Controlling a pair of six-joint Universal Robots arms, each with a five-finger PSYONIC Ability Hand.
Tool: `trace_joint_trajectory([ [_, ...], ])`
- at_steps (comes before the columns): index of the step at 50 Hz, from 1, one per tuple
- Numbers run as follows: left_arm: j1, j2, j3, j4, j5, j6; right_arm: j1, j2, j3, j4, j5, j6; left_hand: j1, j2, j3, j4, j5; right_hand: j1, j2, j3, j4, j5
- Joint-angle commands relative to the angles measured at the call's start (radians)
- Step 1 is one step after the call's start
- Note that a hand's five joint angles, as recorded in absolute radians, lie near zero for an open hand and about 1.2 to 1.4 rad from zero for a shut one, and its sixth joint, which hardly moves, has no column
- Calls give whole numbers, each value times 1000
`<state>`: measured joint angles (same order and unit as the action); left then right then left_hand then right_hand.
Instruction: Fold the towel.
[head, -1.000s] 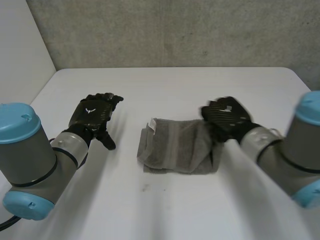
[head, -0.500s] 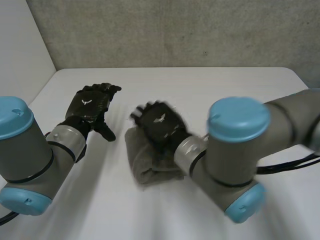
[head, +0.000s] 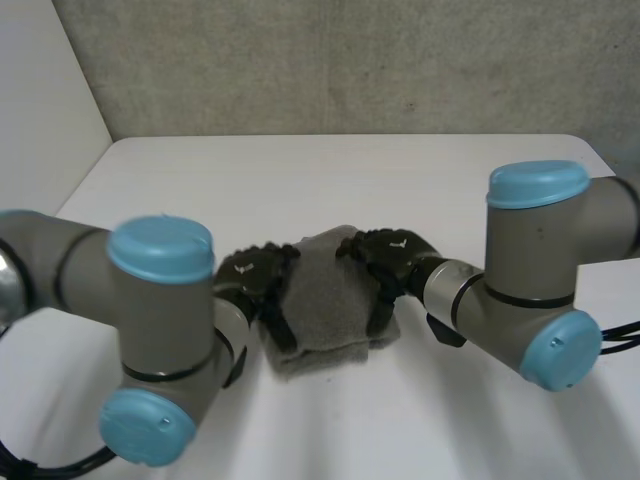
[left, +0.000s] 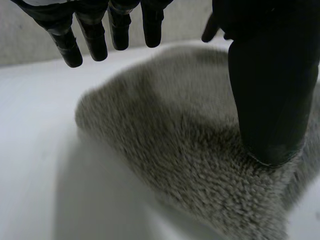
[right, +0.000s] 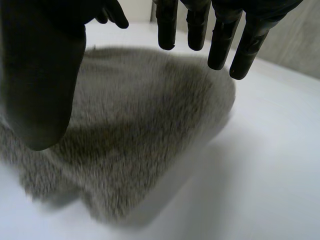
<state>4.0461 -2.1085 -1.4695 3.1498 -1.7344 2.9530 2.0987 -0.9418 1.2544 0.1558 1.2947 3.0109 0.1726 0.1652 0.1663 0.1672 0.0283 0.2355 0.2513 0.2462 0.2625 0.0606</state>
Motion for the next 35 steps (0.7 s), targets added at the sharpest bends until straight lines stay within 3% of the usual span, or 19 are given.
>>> trace_joint_trajectory([
  [1,-18,-102,23,9,-28,8,6,97,-52,14,17,-136,2,9,8,7,-28,-61,-77,-72,-88,-61],
  [5,-18,-116,32,9,-28,11,6,147,-75,10,32,-207,2,9,8,7,-28,-61,-77,-72,-88,-61],
  [12,-16,-102,43,9,-27,11,0,112,-75,-7,46,-185,2,9,8,7,-28,-61,-77,-72,-88,-61],
  [24,5,151,144,-37,-21,12,-52,-211,-75,-24,51,-23,2,9,8,7,-28,-61,-77,-72,-88,-61],
  [29,82,274,206,-125,-17,46,-129,-318,-62,-24,75,11,2,9,8,7,-28,-61,-77,-72,-88,-61],
  [31,140,321,257,-195,-10,122,-149,-345,-56,-24,94,22,2,9,8,7,-28,-61,-77,-72,-88,-61],
  [35,174,349,282,-260,22,202,-196,-416,-47,-16,167,28,2,9,8,7,-28,-61,-77,-72,-88,-61],
])
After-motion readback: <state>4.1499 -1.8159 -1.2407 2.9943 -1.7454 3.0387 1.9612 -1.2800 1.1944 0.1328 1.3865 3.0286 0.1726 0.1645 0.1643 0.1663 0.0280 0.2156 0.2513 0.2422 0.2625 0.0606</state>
